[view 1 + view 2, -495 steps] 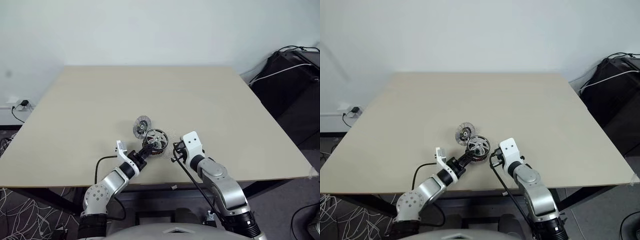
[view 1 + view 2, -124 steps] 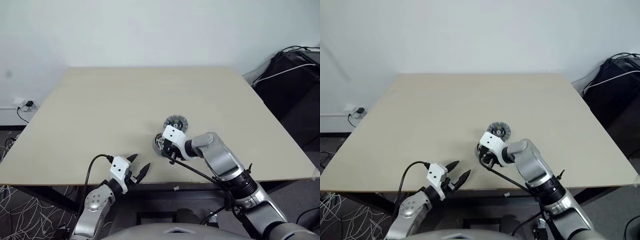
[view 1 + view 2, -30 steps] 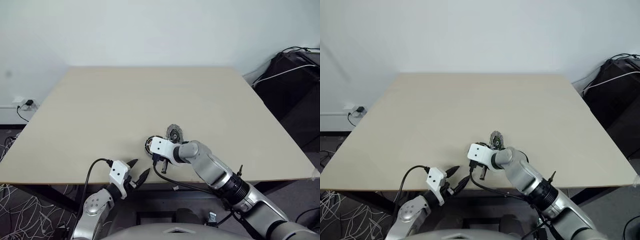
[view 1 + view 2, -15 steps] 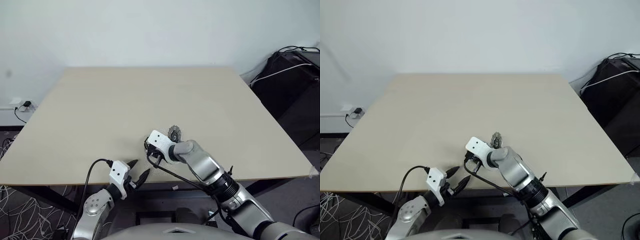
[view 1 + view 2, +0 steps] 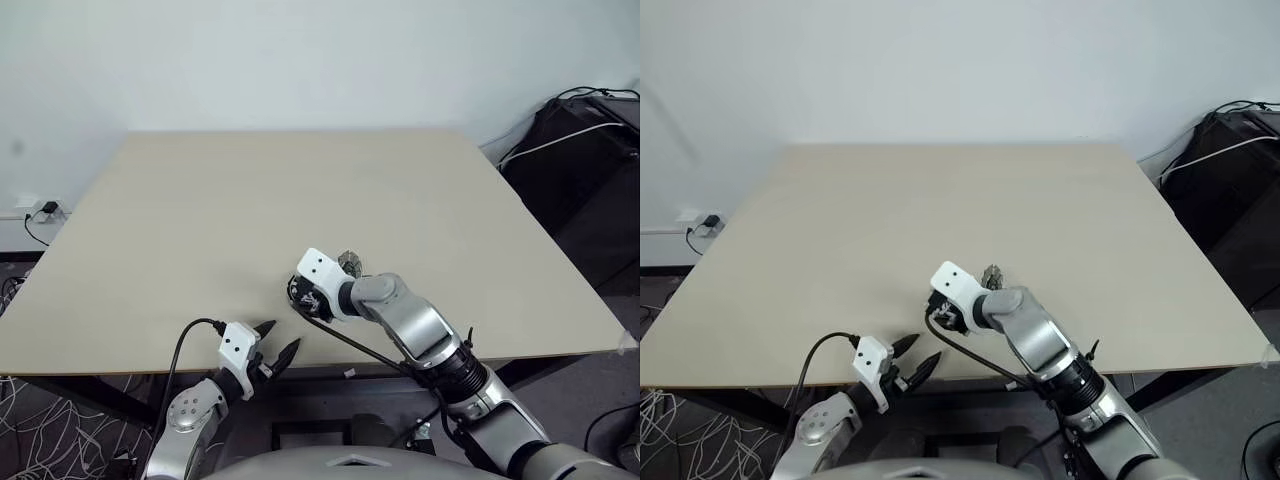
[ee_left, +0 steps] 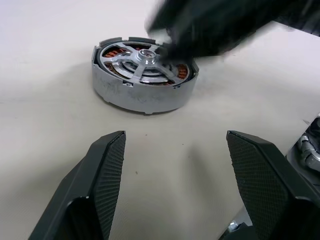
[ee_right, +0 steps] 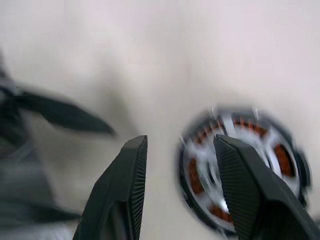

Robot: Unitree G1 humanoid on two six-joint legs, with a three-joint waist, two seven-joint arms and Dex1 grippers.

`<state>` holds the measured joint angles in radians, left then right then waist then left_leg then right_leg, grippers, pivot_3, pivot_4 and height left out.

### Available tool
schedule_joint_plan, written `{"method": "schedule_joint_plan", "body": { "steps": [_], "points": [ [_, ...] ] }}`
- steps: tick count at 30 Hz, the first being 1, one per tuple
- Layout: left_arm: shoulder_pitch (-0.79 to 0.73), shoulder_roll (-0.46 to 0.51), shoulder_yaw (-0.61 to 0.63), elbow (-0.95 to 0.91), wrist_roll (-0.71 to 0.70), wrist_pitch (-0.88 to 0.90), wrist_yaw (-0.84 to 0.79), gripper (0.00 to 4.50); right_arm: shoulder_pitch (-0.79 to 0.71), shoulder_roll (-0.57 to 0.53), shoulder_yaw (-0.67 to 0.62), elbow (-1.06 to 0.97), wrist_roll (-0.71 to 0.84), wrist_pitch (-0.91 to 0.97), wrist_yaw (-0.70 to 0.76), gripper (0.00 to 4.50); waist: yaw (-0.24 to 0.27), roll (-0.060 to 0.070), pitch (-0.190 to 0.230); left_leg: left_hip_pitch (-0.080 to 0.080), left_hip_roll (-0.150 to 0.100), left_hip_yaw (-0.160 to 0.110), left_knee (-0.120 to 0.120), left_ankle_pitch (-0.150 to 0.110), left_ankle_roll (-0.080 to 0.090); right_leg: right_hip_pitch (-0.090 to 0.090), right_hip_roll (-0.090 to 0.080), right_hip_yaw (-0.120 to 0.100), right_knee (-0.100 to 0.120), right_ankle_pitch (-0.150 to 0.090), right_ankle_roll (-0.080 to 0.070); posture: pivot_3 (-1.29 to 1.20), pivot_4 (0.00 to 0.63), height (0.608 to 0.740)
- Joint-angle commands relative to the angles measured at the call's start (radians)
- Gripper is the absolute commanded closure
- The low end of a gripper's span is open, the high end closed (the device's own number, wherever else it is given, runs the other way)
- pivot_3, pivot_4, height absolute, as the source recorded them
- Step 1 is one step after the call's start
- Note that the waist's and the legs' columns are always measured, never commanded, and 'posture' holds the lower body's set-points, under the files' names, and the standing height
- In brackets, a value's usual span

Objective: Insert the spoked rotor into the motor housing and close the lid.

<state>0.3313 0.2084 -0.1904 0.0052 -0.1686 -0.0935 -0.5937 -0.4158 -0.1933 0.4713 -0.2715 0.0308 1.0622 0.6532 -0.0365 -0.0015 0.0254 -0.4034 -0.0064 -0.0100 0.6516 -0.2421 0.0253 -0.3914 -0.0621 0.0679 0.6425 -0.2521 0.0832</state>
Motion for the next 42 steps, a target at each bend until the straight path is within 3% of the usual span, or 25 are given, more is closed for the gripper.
{"method": "schedule_joint_plan", "body": {
  "steps": [1,3,8,9,17,20,25,31,37,42],
  "points": [
    [-0.009,0.006,-0.005,-0.034,-0.011,0.001,-0.01,1.1,-0.018,0.064,-0.122,-0.129,0.117,0.102,0.0,2.4,0.001,0.0,0.0,0.0,0.0,0.0,0.0,0.0,0.0,0.0,0.0,0.0,0.0,0.0,0.0,0.0,0.0,0.74],
    [-0.011,0.006,-0.005,-0.034,-0.011,0.003,-0.012,1.1,-0.017,0.103,-0.186,-0.172,0.18,0.143,-0.003,2.83,0.001,0.0,0.0,0.0,0.0,0.0,0.0,0.0,0.0,0.0,0.0,0.0,0.0,0.0,0.0,0.0,0.0,0.74],
    [-0.009,0.008,-0.004,-0.037,-0.012,0.005,-0.015,1.1,-0.038,0.176,-0.367,-0.233,0.256,0.097,-0.083,4.41,0.0,0.0,0.0,-0.001,0.0,0.0,0.0,-0.002,-0.003,0.0,-0.001,0.0,0.0,0.0,0.0,0.0,0.0,0.74],
    [-0.008,0.009,-0.003,-0.038,-0.013,0.005,-0.016,1.1,-0.046,0.172,-0.392,-0.231,0.241,0.06,-0.119,4.46,0.0,0.0,0.0,-0.001,0.0,0.0,0.0,-0.003,-0.005,0.0,-0.001,0.0,0.0,0.0,0.0,0.0,0.0,0.74],
    [-0.004,0.022,0.005,-0.05,-0.019,0.003,-0.019,1.1,0.101,-0.249,-0.264,-0.046,-0.174,-0.428,-0.321,4.46,0.002,-0.001,0.0,-0.002,-0.002,0.002,-0.002,0.0,0.0,-0.001,-0.003,0.0,-0.004,0.0,-0.001,0.0,0.0,0.74],
    [-0.007,0.03,0.007,-0.054,-0.021,0.005,-0.025,1.1,0.186,-0.319,-0.256,0.046,-0.222,-0.487,-0.337,4.46,0.001,0.0,0.0,-0.002,-0.003,0.004,-0.003,0.0,0.0,-0.001,-0.002,0.001,-0.005,-0.001,-0.001,0.0,0.0,0.74],
    [-0.014,0.042,0.005,-0.055,-0.019,0.01,-0.033,1.1,0.273,-0.311,-0.252,0.113,-0.19,-0.544,-0.289,4.46,-0.002,0.0,0.0,0.0,-0.002,0.005,-0.003,0.0,0.0,-0.002,0.002,0.003,-0.003,-0.001,-0.001,0.0,0.0,0.74],
    [-0.029,0.049,0.008,-0.055,0.007,-0.012,-0.017,1.1,0.299,-0.205,-0.289,0.154,-0.111,-0.614,-0.284,4.46,0.001,-0.001,0.0,0.002,0.0,0.004,-0.001,0.0,0.0,0.001,0.001,0.003,-0.001,-0.003,0.004,0.0,0.0,0.74],
    [-0.039,0.064,0.014,-0.06,0.017,-0.004,-0.008,1.1,0.303,-0.11,-0.314,0.086,0.067,-0.606,-0.165,4.46,0.002,-0.001,0.001,0.002,0.001,0.004,0.0,0.0,0.001,0.002,0.0,0.003,-0.001,-0.001,0.001,0.0,0.0,0.74],
    [-0.032,0.073,0.015,-0.068,0.011,0.002,-0.009,1.1,0.288,-0.095,-0.302,0.018,0.205,-0.557,-0.042,4.46,0.0,-0.001,0.001,0.002,0.001,0.004,0.0,0.0,0.001,0.002,0.0,0.003,-0.001,0.0,0.0,0.0,0.0,0.74]
  ]
}}
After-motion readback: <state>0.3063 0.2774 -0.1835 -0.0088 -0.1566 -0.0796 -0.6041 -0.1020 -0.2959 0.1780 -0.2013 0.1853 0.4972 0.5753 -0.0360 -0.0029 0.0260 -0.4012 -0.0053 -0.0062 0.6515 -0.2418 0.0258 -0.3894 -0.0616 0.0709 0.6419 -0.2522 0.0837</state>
